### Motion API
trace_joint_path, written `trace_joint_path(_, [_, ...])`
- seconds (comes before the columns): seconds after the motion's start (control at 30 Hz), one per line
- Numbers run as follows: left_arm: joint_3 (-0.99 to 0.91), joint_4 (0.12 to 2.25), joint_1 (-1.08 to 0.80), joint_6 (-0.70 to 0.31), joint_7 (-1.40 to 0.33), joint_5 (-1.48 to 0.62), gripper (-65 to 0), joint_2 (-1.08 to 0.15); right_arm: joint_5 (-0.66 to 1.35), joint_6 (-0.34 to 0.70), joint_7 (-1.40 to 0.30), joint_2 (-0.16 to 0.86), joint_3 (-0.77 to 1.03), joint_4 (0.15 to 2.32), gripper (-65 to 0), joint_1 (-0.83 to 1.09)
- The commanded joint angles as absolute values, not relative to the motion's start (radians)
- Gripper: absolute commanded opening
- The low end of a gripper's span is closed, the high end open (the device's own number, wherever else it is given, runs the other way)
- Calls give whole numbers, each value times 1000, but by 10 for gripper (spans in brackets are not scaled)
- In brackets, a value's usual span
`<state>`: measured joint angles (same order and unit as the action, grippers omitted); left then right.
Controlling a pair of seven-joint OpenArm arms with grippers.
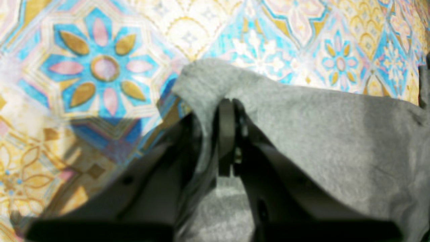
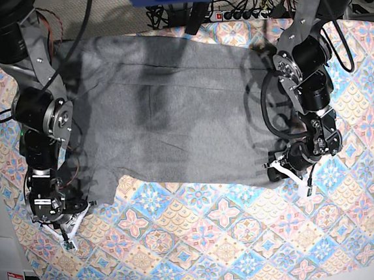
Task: Fold the T-shirt properly
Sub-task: 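Grasp the shirt's hem corners with both grippers, then adjust the right gripper's hold on the hem corner, lifting slightly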
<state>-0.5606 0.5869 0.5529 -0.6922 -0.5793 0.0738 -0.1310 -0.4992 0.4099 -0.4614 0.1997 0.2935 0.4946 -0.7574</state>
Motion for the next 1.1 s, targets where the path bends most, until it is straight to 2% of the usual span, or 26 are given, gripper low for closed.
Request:
trace_joint_path(0.0, [-561,601,578,-698,-561,58,-597,-147,-493,404,-437,209,295,512,-608,-786])
trace_joint_path(0.17, [-561,602,572,-698,-558,58,-597,-142,-493,404,-455,208,295,565,-604,-774])
trace_joint_path(0.23, [-561,602,572,-698,-558,58,-597,-140,-493,404,-493,206,295,591,-578,-774])
trace_joint_path(0.47, [-561,602,570,-698,-558,64,-597,-140,-495,404,-519,206,294,604,-358,-773])
trace_joint_path(0.7, [-561,601,567,-698,-558,67,-597,-140,-493,404,-458,213,295,556,-245,-773])
trace_joint_path(0.8, [-559,601,567,-698,-559,67,-597,-140,-493,397,-381,234,295,464,-219,-777])
trace_joint_path(0.93, [-559,601,567,-698,-559,67,-597,-142,-493,395,-275,260,300,351,-217,-777])
trace_joint_path(1.07, [-559,601,562,-698,-559,62,-597,-143,-493,348,-188,300,404,300,-216,-777])
